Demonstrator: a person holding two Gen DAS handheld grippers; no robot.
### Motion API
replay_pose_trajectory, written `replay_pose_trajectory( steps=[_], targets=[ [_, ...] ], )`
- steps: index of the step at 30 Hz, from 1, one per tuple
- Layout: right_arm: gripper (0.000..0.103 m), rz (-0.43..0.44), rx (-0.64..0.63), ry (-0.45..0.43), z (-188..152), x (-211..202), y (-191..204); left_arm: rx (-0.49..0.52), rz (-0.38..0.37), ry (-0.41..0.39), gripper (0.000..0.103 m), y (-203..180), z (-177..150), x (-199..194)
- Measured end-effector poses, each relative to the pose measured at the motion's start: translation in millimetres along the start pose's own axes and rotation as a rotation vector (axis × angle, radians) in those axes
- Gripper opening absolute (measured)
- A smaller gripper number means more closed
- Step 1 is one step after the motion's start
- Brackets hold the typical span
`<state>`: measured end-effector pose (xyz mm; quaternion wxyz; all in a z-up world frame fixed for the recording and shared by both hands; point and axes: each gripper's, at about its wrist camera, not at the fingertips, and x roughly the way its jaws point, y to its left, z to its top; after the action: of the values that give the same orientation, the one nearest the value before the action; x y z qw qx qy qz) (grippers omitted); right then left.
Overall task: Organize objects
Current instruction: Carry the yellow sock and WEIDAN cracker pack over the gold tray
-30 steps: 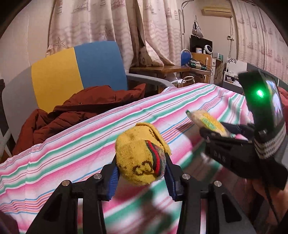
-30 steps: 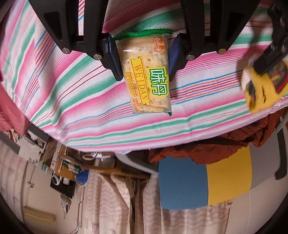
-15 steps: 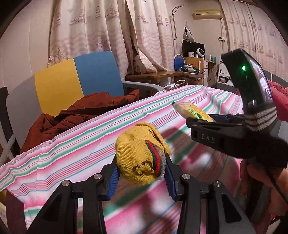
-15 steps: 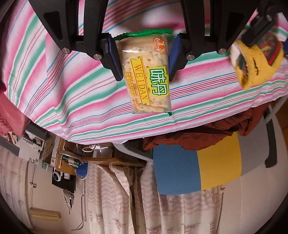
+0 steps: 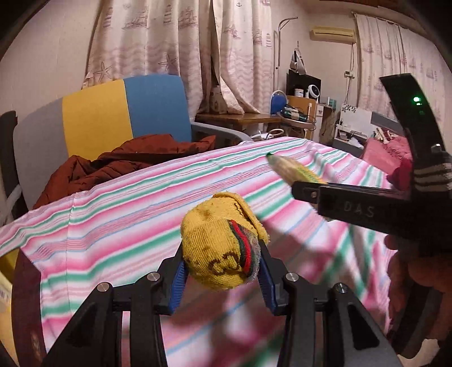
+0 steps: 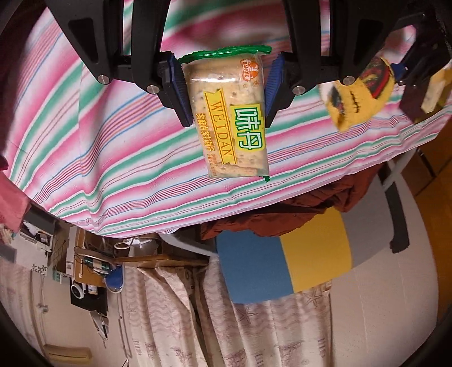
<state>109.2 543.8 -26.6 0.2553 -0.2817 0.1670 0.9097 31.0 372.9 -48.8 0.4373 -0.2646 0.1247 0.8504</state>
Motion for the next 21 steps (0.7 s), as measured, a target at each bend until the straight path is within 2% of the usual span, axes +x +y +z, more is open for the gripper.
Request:
replay_pose_trajectory(
  steps=[10, 21],
  targets=[
    [0.049, 0.079, -0.018, 0.009, -20.7, -36.9, 30.7, -0.107, -0.039, -0.018, 0.044, 10.0, -25.9, -67.7],
    [0.049, 0.215, -0.094, 0.059, -48.0, -55.1, 90.8, -0.198, -0.012, -0.053, 0.045, 42.5, -50.0, -137.2]
  ],
)
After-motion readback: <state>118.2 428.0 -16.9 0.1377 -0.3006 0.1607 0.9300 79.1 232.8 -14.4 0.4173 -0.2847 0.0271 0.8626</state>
